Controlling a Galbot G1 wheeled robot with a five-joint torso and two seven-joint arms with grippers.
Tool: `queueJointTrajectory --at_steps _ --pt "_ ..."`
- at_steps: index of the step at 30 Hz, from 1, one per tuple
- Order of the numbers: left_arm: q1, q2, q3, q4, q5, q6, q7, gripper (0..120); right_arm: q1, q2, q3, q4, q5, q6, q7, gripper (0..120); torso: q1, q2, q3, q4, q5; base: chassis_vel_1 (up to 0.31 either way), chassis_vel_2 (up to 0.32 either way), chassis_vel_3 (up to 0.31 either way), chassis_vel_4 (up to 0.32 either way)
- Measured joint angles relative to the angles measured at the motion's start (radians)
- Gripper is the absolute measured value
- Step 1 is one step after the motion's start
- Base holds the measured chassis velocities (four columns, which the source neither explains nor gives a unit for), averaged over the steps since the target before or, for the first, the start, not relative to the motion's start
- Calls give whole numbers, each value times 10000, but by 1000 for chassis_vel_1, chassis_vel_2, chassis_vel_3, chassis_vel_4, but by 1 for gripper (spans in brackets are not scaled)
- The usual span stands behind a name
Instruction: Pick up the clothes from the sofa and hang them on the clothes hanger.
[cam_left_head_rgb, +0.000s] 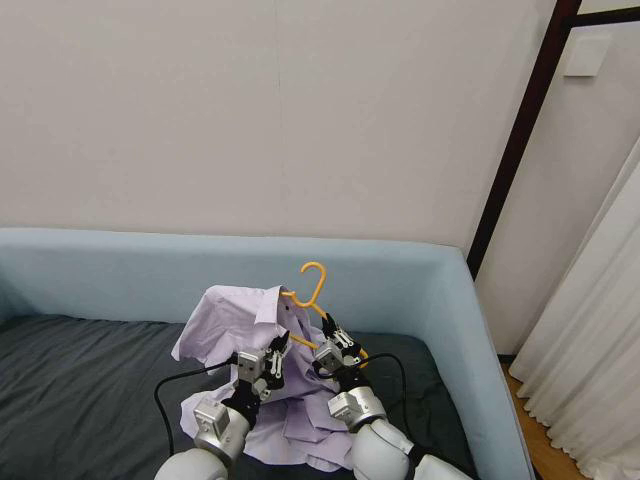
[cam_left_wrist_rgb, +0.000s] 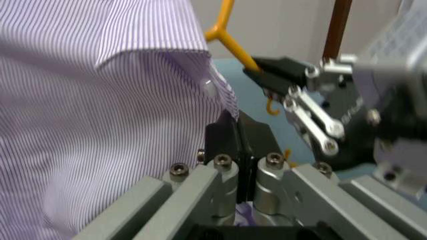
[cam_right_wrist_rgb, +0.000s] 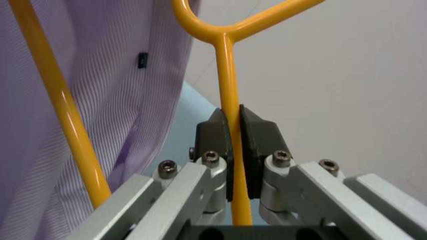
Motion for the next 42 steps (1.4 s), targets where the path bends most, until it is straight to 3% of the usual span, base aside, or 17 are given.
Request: queueJointTrajectory --at_steps 6,30,33,35,37,42 --pt "103 -26 4 358 619 -289 61 0 161 -8 218 53 119 -2 -46 4 0 0 0 -1 0 0 0 0 0" --pt "297 236 -595 1023 624 -1936 -239 1 438 -240 682 393 -788 4 -560 4 0 0 0 -1 0 0 0 0 0" --pt "436 359 -751 1049 909 -2281 -221 10 404 -294 776 386 -877 14 -642 4 0 0 0 -1 -1 0 0 0 0" --pt "759 825 -1029 876 1356 -2659 -140 23 369 -395 910 360 -994 65 -764 4 1 0 0 -2 -1 0 0 0 0" --pt "851 973 -1108 806 1448 -2724 -127 25 362 -414 946 353 -1014 84 -786 4 0 0 0 -2 0 0 0 0 0" --pt "1863 2219 -1834 197 1635 -3120 -52 46 272 -482 1320 235 -1429 333 -895 4 0 0 0 1 1 0 0 0 0"
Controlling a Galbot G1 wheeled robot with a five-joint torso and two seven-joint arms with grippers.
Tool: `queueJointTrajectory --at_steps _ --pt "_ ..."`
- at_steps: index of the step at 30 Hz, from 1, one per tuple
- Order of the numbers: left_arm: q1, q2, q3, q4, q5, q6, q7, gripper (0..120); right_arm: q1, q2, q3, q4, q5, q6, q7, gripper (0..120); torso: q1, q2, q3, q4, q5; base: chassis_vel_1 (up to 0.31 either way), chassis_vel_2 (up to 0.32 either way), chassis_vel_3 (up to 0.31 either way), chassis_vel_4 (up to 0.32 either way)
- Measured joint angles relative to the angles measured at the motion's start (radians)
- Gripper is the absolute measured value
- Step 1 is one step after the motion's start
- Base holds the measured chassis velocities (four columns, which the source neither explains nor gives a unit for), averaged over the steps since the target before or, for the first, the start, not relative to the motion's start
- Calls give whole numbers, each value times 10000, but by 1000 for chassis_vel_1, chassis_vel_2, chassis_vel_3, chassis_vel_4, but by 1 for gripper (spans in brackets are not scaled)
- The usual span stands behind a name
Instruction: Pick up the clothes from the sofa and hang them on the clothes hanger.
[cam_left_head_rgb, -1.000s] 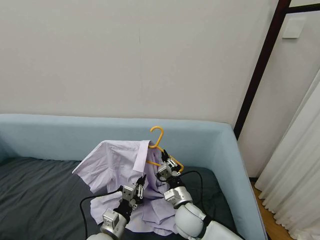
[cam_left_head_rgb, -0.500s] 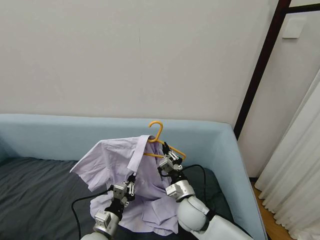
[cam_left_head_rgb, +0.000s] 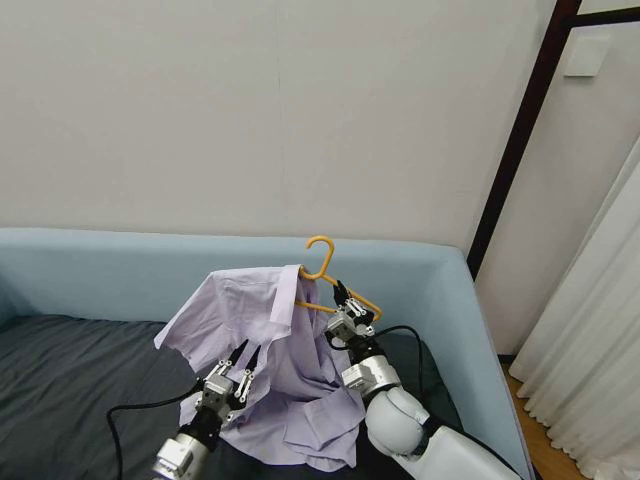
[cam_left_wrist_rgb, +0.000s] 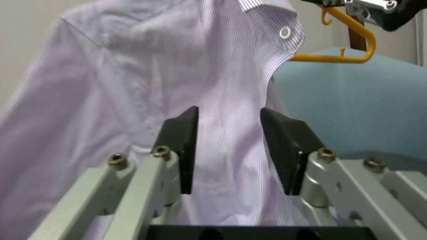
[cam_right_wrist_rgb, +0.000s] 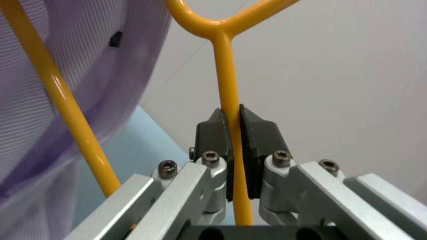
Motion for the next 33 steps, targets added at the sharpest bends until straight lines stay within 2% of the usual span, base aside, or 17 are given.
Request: queueJointTrajectory --at_steps 4,5,7,9,10,12,13,14,15,16,21,22,23,26,28,31,33 --pt "217 813 -865 -1051 -1286 332 90 63 -137 -10 260 -59 -526 259 -68 4 0 0 0 0 -2 0 0 0 0" --pt "217 813 -865 -1051 -1286 332 90 63 -137 -10 260 -59 -526 259 -68 4 0 0 0 0 -2 0 0 0 0" --pt "-193 1365 -1227 -1517 -2223 788 260 71 -189 22 320 -107 -670 342 -82 4 0 0 0 -3 0 0 0 0 0" --pt "-634 1826 -1320 -1613 -2916 1054 439 79 -226 57 366 -163 -768 409 -88 4 -1 0 0 -4 0 0 0 0 0" --pt "-634 1826 -1320 -1613 -2916 1054 439 79 -226 57 366 -163 -768 409 -88 4 -1 0 0 -4 0 0 0 0 0" --pt "-1813 3098 -1153 -1207 -4671 1420 960 90 -381 185 461 -274 -974 546 -96 4 0 0 1 -6 -2 0 0 0 0" --pt "-1871 3173 -1132 -1166 -4769 1435 1013 91 -392 190 465 -279 -985 552 -96 4 0 0 0 -6 -1 0 0 0 0" --pt "-2320 3754 -983 -812 -5515 1594 1483 98 -471 238 485 -310 -1074 599 -102 4 1 -1 1 -4 -1 0 0 0 0" --pt "-2475 3961 -935 -647 -5713 1631 1728 99 -492 259 491 -331 -1118 624 -106 4 1 0 0 -5 -1 0 0 0 0" --pt "-2475 3961 -935 -647 -5713 1631 1728 99 -492 259 491 -331 -1118 624 -106 4 1 0 0 -5 -1 0 0 0 0" --pt "-3393 4849 -738 504 -6272 1339 4321 100 -335 362 375 -506 -1338 825 -165 4 0 0 0 -1 -4 0 0 0 0" --pt "-3393 4849 -738 504 -6272 1339 4321 100 -335 362 375 -506 -1338 825 -165 4 0 0 0 -1 -4 0 0 0 0" --pt "-3582 4961 -712 731 -6400 1244 4797 100 -281 369 327 -542 -1364 862 -171 4 0 0 0 -1 -3 0 0 0 0" --pt "-4086 5375 -684 1707 -6674 827 6359 100 132 506 -55 -812 -1381 1060 -189 4 1 0 1 -1 -5 0 0 0 0" --pt "-4222 5419 -647 1873 -6685 797 6548 100 170 526 -93 -829 -1380 1075 -192 4 0 0 1 1 -4 0 0 0 0" --pt "-4979 5583 -361 2876 -6793 788 7537 100 359 701 -345 -921 -1374 1104 -214 4 0 0 1 1 -2 0 0 0 0" --pt "-5135 5590 -285 3049 -6816 806 7736 100 373 723 -364 -929 -1372 1105 -215 4 0 -1 1 1 -2 0 0 0 0"
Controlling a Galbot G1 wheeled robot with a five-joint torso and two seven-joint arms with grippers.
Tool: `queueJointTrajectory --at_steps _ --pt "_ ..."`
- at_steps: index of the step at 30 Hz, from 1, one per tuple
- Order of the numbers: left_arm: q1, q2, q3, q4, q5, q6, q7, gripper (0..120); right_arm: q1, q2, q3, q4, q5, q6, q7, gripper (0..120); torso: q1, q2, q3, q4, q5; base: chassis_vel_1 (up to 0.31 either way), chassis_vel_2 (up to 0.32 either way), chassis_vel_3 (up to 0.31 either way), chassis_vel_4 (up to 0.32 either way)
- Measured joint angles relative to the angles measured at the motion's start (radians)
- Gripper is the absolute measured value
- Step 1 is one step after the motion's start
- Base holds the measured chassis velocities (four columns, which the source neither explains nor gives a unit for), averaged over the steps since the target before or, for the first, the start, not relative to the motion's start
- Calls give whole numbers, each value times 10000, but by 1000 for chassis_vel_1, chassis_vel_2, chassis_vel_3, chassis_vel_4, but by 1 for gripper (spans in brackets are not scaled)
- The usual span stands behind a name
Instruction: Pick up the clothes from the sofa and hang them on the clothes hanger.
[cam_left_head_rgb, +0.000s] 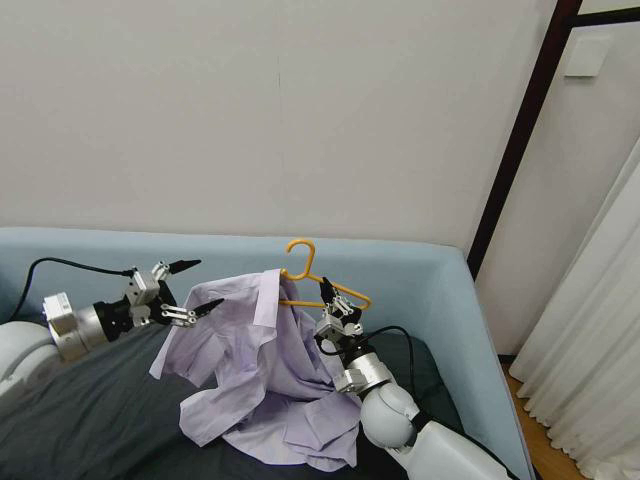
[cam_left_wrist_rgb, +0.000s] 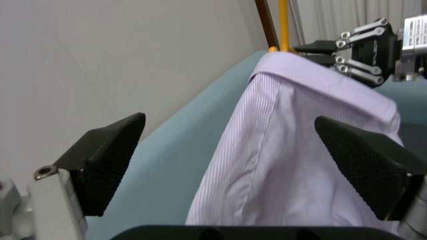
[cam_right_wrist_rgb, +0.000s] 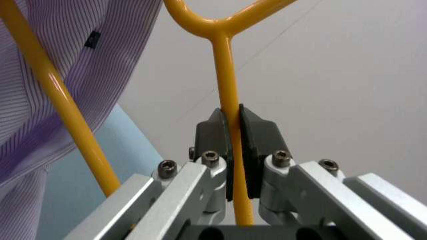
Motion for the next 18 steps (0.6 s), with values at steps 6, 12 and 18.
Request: queueJointTrajectory --at_steps 6,12,18 --pt "-1817 -171 1464 1255 -73 78 1534 100 52 110 -33 -140 4 -22 -11 4 0 0 -1 -4 3 0 0 0 0" --pt "-3931 -721 3629 2297 -2 88 2395 100 62 221 -46 -227 7 -78 -13 4 0 0 0 -3 0 0 0 0 0" --pt "-5780 -1333 5002 3102 151 131 2702 100 82 339 -47 -268 5 -191 -22 4 1 0 0 -4 0 0 0 0 0"
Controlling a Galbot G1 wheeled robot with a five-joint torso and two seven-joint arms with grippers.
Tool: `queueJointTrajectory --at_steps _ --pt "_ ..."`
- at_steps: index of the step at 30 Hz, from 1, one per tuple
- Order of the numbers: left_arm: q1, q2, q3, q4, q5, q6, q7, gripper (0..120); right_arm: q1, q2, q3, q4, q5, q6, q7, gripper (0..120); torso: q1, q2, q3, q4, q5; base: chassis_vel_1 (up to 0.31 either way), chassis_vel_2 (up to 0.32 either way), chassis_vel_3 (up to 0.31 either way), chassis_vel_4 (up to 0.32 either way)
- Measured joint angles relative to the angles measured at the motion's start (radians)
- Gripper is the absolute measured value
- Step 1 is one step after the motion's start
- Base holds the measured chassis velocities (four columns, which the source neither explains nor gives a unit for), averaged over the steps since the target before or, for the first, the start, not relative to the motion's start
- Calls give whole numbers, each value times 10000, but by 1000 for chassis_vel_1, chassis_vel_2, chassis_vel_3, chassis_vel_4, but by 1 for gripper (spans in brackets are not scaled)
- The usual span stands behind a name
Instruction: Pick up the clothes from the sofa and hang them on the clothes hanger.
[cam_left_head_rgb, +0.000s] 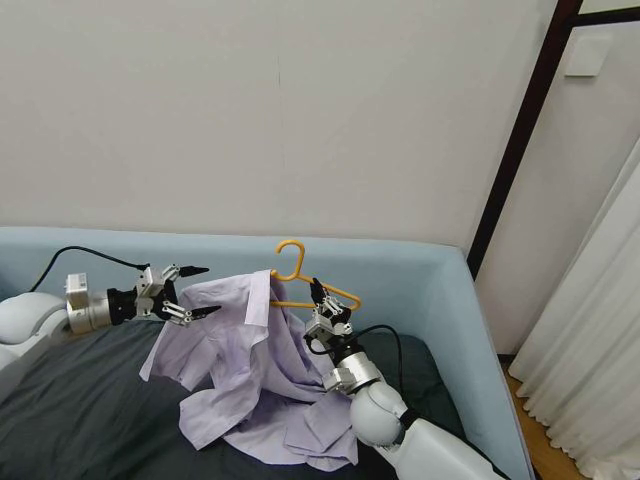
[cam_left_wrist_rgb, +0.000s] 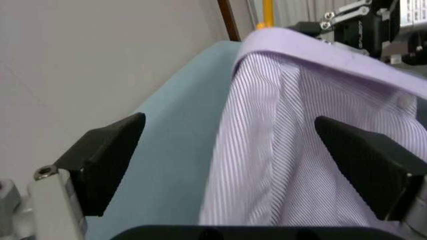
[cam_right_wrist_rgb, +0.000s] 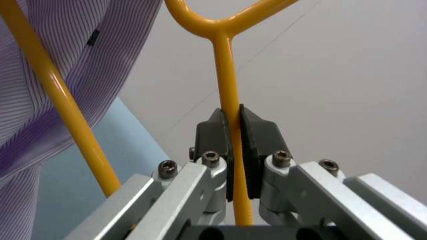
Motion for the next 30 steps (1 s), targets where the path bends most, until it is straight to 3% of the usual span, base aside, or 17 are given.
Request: queueJointTrajectory --at_steps 8,13,17,30 --pt "-1636 -514 1150 833 359 566 1085 100 9 79 100 -155 -222 34 -38 4 -1 0 -1 3 4 0 0 0 0" --pt "-2359 -1144 1724 1729 1153 790 2081 98 18 142 197 -185 -383 134 -63 4 -1 0 0 1 2 0 0 0 0" --pt "-2724 -1664 2009 2273 1447 778 2246 84 -30 119 309 -174 -493 222 -94 4 0 0 0 1 1 0 0 0 0" --pt "-3214 -2135 2413 2615 1474 809 2679 38 -21 79 510 -255 -636 414 -144 4 -1 0 -1 2 3 0 0 0 0"
